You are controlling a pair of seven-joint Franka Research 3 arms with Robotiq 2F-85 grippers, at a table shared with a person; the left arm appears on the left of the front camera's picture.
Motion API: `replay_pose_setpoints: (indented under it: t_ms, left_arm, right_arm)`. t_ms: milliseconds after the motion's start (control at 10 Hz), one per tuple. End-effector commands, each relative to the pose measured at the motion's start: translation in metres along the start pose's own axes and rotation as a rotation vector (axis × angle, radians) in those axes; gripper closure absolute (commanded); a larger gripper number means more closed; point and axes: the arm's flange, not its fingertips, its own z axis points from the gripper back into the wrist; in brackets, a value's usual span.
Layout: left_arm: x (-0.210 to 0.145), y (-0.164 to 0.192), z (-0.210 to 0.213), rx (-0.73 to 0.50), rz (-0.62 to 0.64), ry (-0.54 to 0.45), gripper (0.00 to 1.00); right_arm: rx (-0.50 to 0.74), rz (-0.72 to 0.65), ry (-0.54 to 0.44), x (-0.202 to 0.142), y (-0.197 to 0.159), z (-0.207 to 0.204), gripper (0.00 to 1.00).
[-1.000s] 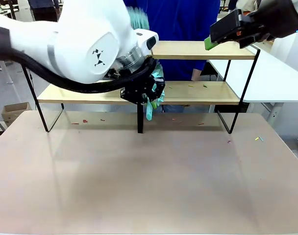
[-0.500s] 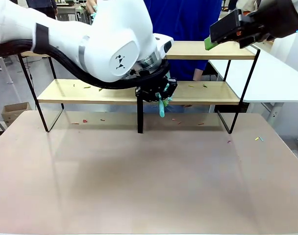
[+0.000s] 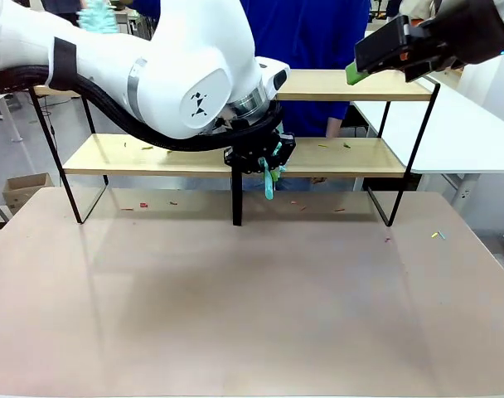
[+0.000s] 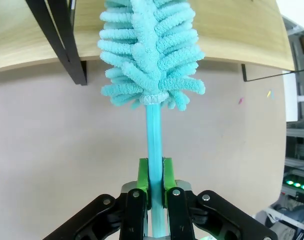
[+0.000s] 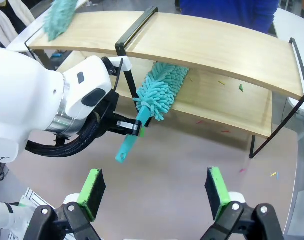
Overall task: Clean the shelves.
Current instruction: Clean a randomly selected level of the Shelf with the Duster.
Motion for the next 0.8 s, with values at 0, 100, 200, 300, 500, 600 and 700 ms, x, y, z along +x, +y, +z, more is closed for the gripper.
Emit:
replay_pose_setpoints:
  t_ms: [0,100,200,300,500,600,700]
  left_arm:
    - [0.009,-0.011,-0.011,-0.003,-0.005,0.018,0.87]
    - [0.012,-0.013,-0.014,0.008,0.001,0.027,0.87]
    - [0.017,-0.015,-0.018,-0.005,0.019,0.028,0.87]
    - [0.019,-0.021,-0.019,-0.062,-0.005,0.028,0.87]
    - [0.024,-0.035,-0.028,-0.122,-0.058,0.075,0.87]
    - [0.028,-0.04,-0.037,-0.129,-0.092,0.111,0.87]
    - [0.031,-0.045,-0.044,-0.144,-0.124,0.139,0.87]
  right_arm:
    - [0.0,-0.003,-0.002,0.001,-0.001,0.0,0.0]
    - [0.0,-0.003,-0.002,0.001,-0.001,0.0,0.0]
    - [0.0,-0.003,-0.002,0.001,-0.001,0.0,0.0]
    - [0.0,-0.003,-0.002,0.001,-0.001,0.0,0.0]
    - [0.0,-0.003,-0.002,0.001,-0.001,0.0,0.0]
    - [0.0,-0.003,-0.002,0.001,-0.001,0.0,0.0]
    - [0.0,-0.003,-0.002,0.001,-0.001,0.0,0.0]
